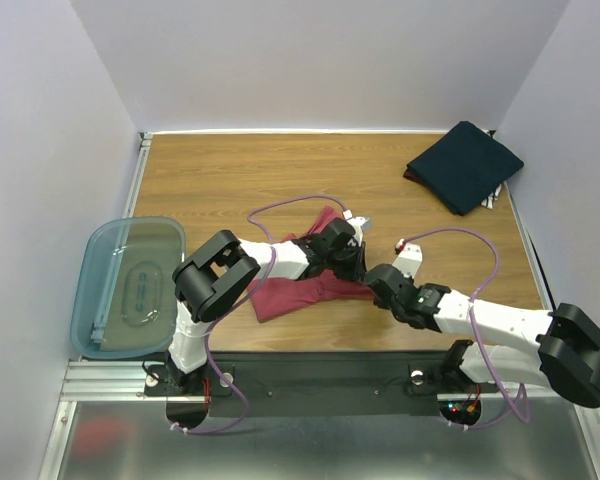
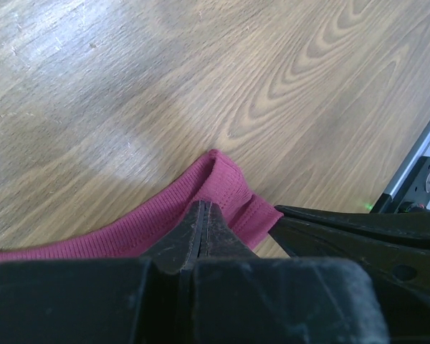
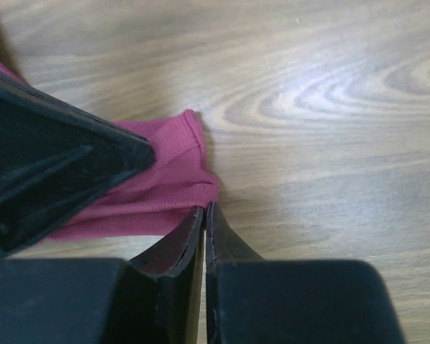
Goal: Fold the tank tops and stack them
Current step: Fold the tank top
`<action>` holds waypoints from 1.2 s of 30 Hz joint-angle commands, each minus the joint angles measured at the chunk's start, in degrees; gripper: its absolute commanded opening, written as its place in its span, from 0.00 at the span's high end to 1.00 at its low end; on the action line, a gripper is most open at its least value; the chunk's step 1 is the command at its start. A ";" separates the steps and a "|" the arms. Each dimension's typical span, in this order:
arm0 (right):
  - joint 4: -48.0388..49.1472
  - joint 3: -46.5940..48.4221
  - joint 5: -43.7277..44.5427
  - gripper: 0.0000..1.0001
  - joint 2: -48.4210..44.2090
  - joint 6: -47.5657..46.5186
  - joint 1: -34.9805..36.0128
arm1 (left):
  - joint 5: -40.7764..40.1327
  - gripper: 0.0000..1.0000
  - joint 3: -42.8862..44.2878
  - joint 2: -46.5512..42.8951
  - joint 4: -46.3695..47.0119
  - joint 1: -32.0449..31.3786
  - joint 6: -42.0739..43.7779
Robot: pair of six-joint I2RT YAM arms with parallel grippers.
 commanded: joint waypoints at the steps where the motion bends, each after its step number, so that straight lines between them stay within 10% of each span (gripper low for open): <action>1: 2.53 4.54 0.31 0.94 0.18 -2.36 -1.38 | 1.01 1.00 1.80 0.21 1.17 -0.36 1.81; 18: 1.91 13.95 -3.64 0.98 9.06 -8.43 -9.03 | -2.15 1.00 3.21 -1.63 -1.73 0.69 2.69; 25: 1.91 16.41 -5.40 0.98 10.45 -11.06 -11.93 | -5.14 0.75 5.93 -4.80 -5.51 2.98 3.92; 36: 1.91 23.26 -9.27 0.99 19.32 -14.32 -15.70 | -13.93 0.75 4.36 -9.89 -8.41 6.75 0.33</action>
